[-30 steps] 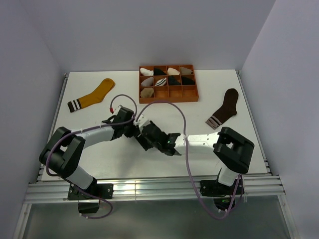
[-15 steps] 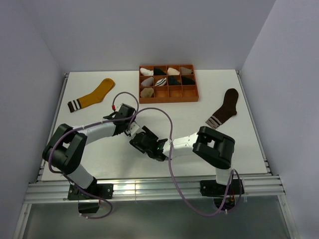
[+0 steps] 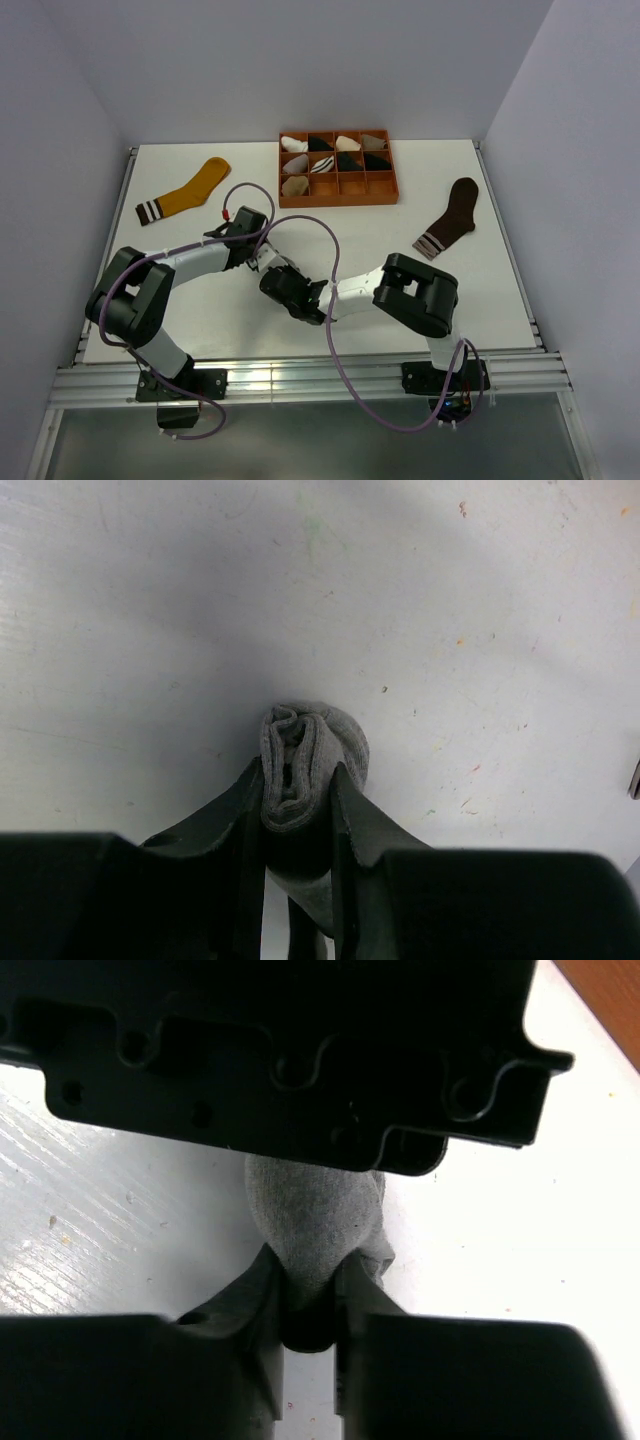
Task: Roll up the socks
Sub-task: Pick up the sock at the center of the board.
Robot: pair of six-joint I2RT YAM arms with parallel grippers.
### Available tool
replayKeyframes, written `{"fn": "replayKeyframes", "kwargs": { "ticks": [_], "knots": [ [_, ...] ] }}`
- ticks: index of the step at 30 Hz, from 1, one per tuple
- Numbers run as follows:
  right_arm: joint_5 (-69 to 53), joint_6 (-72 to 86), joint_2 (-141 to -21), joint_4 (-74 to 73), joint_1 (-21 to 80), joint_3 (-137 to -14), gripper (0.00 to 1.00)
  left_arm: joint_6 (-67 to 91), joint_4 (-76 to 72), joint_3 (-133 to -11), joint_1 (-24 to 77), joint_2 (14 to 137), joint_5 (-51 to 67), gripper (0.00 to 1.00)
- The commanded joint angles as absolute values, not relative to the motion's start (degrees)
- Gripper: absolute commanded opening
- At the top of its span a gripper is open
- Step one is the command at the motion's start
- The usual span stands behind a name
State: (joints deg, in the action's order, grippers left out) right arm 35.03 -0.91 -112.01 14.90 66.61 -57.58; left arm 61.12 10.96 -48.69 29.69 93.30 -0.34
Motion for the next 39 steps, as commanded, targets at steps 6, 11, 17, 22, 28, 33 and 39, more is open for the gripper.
{"fn": "replayKeyframes", "kwargs": {
  "ticks": [6,11,17,22,28,33,39],
  "knots": [
    [28.75,2.00,-111.01,9.59,63.90,-56.17,0.00,57.66,17.31,-48.07,32.35,94.40,0.53,0.12],
    [26.46,7.02,-105.83,4.23,62.41,-52.13,0.00,57.66,18.89,-50.88,31.99,91.32,-2.54,0.37],
    [24.52,12.21,-103.63,-1.31,61.08,-50.02,0.00,56.95,19.69,-54.48,26.64,88.25,-3.17,0.54],
    [23.38,16.25,-101.08,-2.98,59.77,-47.55,0.00,55.37,21.09,-57.65,19.00,84.48,-3.34,0.62],
    [25.05,14.95,-93.17,-6.58,53.01,-48.16,0.00,50.98,24.43,-61.43,11.87,76.75,-4.22,0.74],
    [27.07,7.58,-88.86,-8.70,46.95,-53.43,0.00,46.07,24.61,-60.03,7.92,66.48,-6.50,0.86],
    [26.89,-4.02,-88.60,-11.16,37.63,-60.81,0.00,38.69,24.61,-57.92,4.75,56.53,-9.31,0.93]
  ]
}}
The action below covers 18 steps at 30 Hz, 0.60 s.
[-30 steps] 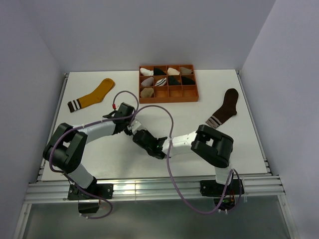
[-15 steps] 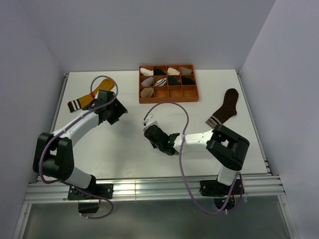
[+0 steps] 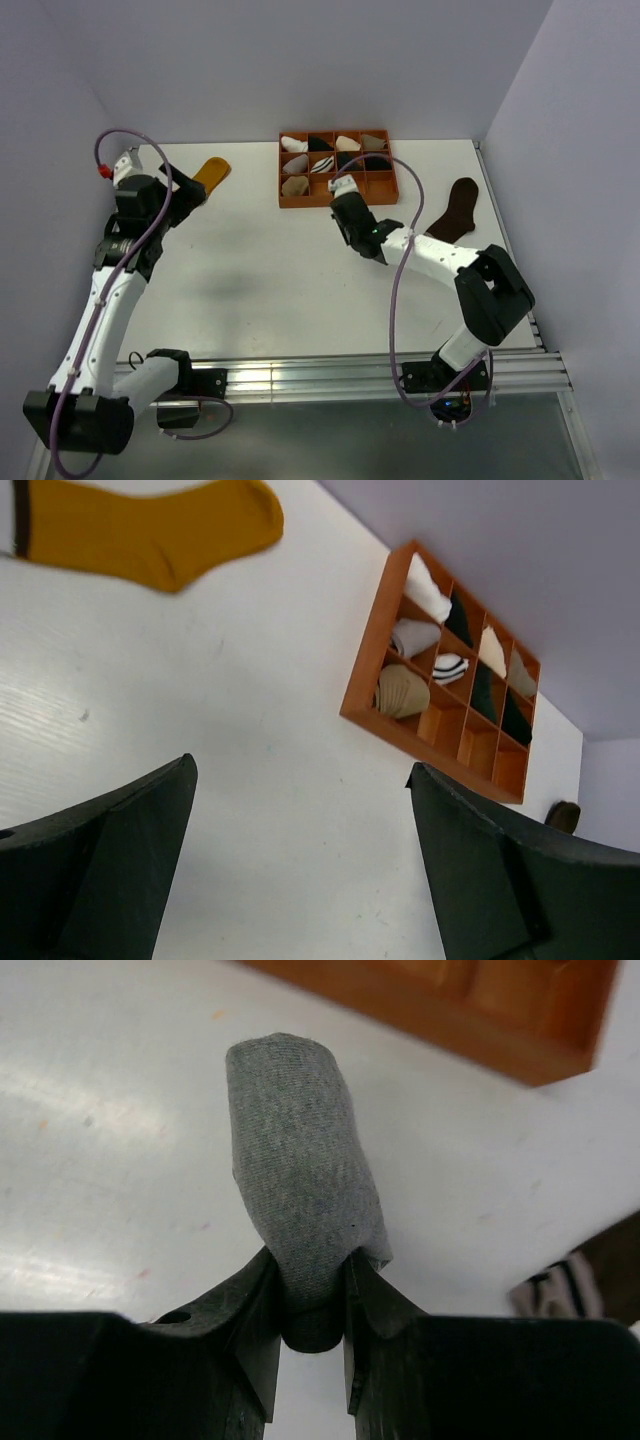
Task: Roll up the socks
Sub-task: Pick up the sock at the center of the board, then place the sock in the storage box.
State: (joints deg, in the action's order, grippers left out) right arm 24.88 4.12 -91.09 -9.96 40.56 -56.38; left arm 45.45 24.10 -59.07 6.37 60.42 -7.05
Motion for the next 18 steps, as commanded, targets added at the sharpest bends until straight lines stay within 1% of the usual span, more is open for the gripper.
{"fn": "replayKeyframes", "kwargs": {
  "ticks": [1,4,8,12,18],
  "knots": [
    [26.55,-5.09,-88.33,-11.16,36.57,-61.43,0.00,37.98,24.78,-57.83,4.40,55.56,-9.84,0.93],
    [24.52,-8.34,-87.98,-11.60,31.65,-63.80,0.00,36.04,24.44,-56.96,4.04,52.48,-11.95,0.94],
    [27.85,-14.14,-89.91,-9.59,26.99,-67.76,0.00,34.19,23.73,-54.93,3.96,50.71,-12.39,0.94],
    [30.15,-20.28,-94.56,-7.30,22.34,-71.71,0.00,32.70,24.43,-54.49,4.57,49.84,-15.37,0.94],
    [32.61,-28.73,-103.00,-1.23,18.55,-75.93,0.00,31.82,25.14,-55.02,6.50,49.30,-20.30,0.95]
  ]
}}
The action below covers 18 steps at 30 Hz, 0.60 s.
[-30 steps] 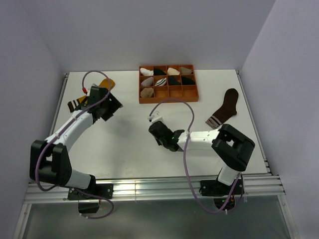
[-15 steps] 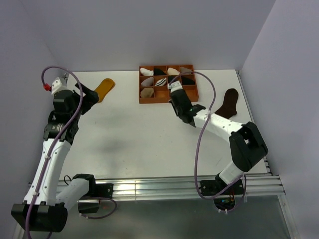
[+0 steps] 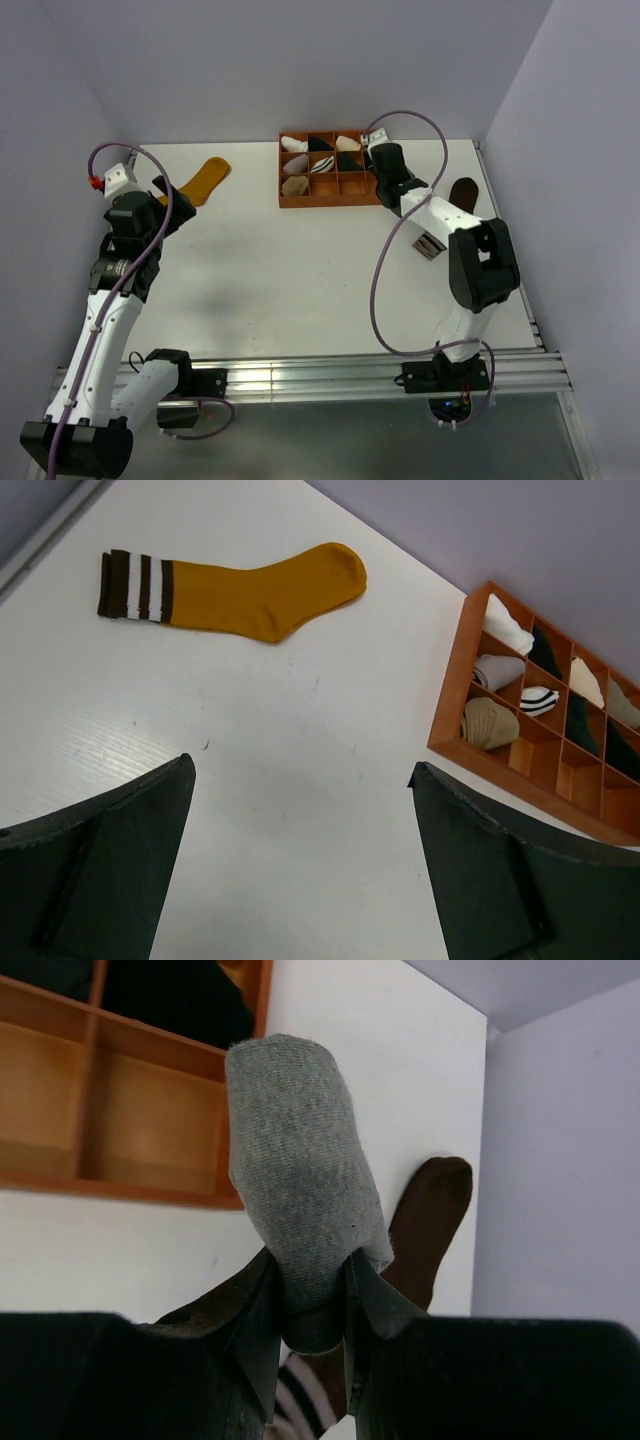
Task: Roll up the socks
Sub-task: Place the sock in the storage box.
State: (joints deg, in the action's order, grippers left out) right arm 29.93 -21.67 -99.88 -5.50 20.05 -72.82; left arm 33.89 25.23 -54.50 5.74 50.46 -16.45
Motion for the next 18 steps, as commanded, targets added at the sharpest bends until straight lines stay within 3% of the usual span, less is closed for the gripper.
{"fn": "replayKeyframes", "kwargs": {
  "ticks": [1,11,18],
  "knots": [
    [32.78,-29.35,-104.83,-0.19,17.85,-76.55,0.00,31.82,25.05,-54.85,6.59,49.39,-20.91,0.95],
    [28.57,-31.99,-112.68,5.10,17.49,-79.37,0.00,32.70,23.91,-51.50,6.77,52.03,-25.31,0.95],
    [16.63,-29.36,-112.32,0.72,17.49,-79.10,0.00,33.22,24.08,-51.24,6.86,53.26,-24.78,0.95]
  ]
}}
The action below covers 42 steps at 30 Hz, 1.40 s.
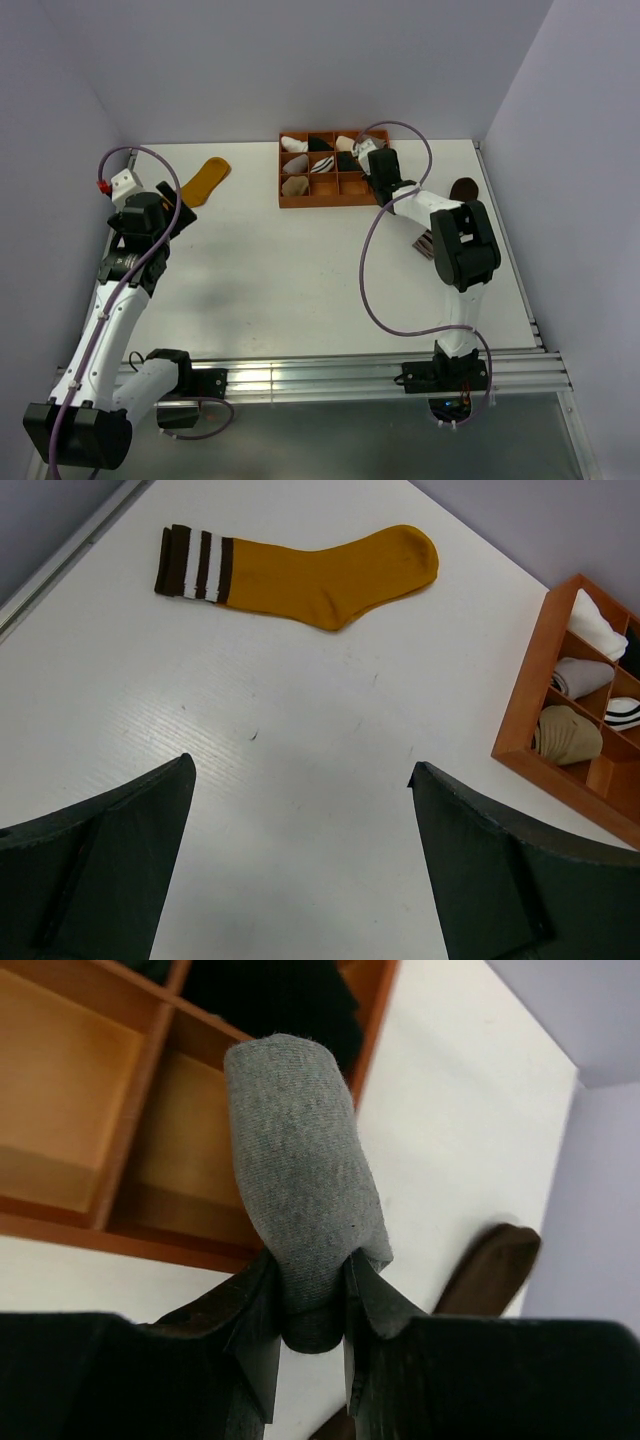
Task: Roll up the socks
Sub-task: Place the sock in the storage box.
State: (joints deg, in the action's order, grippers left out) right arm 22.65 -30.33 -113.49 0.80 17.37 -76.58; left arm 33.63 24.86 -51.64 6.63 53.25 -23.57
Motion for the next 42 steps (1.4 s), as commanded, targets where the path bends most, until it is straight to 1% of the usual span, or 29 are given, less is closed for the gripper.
{"fn": "replayKeyframes", "kwargs": {
  "ticks": [1,5,12,17,20,26,32,41,42],
  "knots": [
    [15.83,-29.18,-112.76,0.44,17.49,-80.15,0.00,33.14,24.08,-51.24,6.86,53.35,-24.70,0.95],
    [13.19,-29.09,-114.87,-3.69,17.40,-82.61,0.00,33.31,24.17,-51.15,6.86,53.61,-24.70,0.95],
    [4.40,-26.46,-118.12,-14.65,14.86,-88.85,0.00,33.22,23.99,-51.06,6.86,53.88,-24.00,0.94],
    [2.38,-25.66,-119.18,-17.49,12.49,-90.70,0.00,33.31,23.82,-50.89,6.94,54.14,-23.29,0.94],
    [3.34,-25.66,-120.41,-18.89,11.78,-91.40,0.00,33.40,23.82,-50.80,6.94,54.40,-23.12,0.94],
    [1.59,-24.87,-123.75,-22.15,10.90,-95.88,0.00,33.49,23.73,-50.71,6.86,54.84,-22.94,0.94],
    [-4.30,-24.87,-126.47,-27.50,10.72,-101.33,0.00,33.49,23.82,-50.63,6.59,55.02,-23.03,0.94],
    [-8.43,-23.03,-131.74,-35.94,9.58,-108.54,0.00,33.49,23.64,-50.45,6.50,54.84,-22.68,0.94],
    [-8.87,-22.51,-132.27,-37.86,9.41,-110.37,0.06,33.49,23.64,-50.36,6.42,54.76,-22.68,0.94]
  ]
}}
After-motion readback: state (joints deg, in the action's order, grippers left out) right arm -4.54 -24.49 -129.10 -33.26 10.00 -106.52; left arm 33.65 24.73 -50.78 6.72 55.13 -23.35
